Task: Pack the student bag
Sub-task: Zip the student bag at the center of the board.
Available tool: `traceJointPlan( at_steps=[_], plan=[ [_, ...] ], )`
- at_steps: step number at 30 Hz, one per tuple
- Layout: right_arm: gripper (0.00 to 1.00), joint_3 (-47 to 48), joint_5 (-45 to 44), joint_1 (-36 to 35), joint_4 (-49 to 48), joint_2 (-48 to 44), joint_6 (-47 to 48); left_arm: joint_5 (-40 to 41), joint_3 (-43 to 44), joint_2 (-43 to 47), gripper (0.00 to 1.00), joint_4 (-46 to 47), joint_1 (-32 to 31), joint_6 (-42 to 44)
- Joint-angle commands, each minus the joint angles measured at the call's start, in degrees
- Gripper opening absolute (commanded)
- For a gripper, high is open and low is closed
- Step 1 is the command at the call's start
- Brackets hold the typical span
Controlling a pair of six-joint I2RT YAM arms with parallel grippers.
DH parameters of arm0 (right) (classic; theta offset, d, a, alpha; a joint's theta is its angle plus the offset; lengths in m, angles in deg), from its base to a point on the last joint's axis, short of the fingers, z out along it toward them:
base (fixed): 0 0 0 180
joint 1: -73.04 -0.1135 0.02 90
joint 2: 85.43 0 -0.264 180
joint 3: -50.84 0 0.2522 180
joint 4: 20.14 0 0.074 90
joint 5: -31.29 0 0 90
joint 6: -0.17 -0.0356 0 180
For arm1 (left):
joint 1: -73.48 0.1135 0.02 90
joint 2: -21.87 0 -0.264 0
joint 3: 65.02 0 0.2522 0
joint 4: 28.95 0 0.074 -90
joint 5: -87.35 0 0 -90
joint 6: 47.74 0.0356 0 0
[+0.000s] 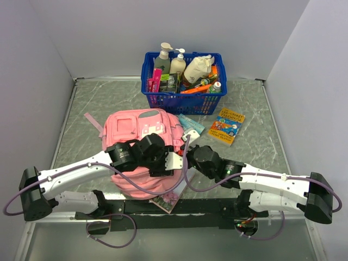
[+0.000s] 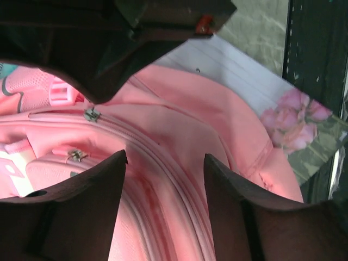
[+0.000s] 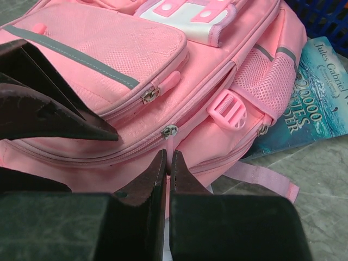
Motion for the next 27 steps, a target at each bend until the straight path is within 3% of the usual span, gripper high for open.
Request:
traceJointPlan(
  at_steps=[1, 9, 12, 13, 14, 27],
  plan=[
    [0.0, 0.6, 0.3, -0.3, -4.2, -2.4, -1.0, -1.1, -2.2, 1.7, 0.61, 8.6, 0.4, -4.5],
    [0.0, -0.2, 1.9, -0.1, -4.3, -4.1, -2.6, 4.6, -8.0, 0.9, 0.44, 15.5, 0.4, -8.0],
    [0.0, -0.6, 2.5, 0.7, -4.3, -4.8, -2.9, 5.9, -9.4, 0.4, 0.2, 16.5, 0.5, -8.6],
    [0.0, -0.6, 2.7, 1.1, -4.1, -4.5, -3.1, 5.8, -9.7, 0.9, 0.07, 16.9, 0.5, -8.3],
    [0.0, -0.5, 2.7, 2.2, -3.6, -4.0, -3.2, 5.7, -9.9, 1.7, 0.03, 17.5, 0.5, -8.1],
    [0.0, -0.3, 10.8, 13.7, -10.6, 5.2, -2.6, 1.0, -8.3, 10.3, 0.01, 9.5, 0.5, -5.0]
  ],
)
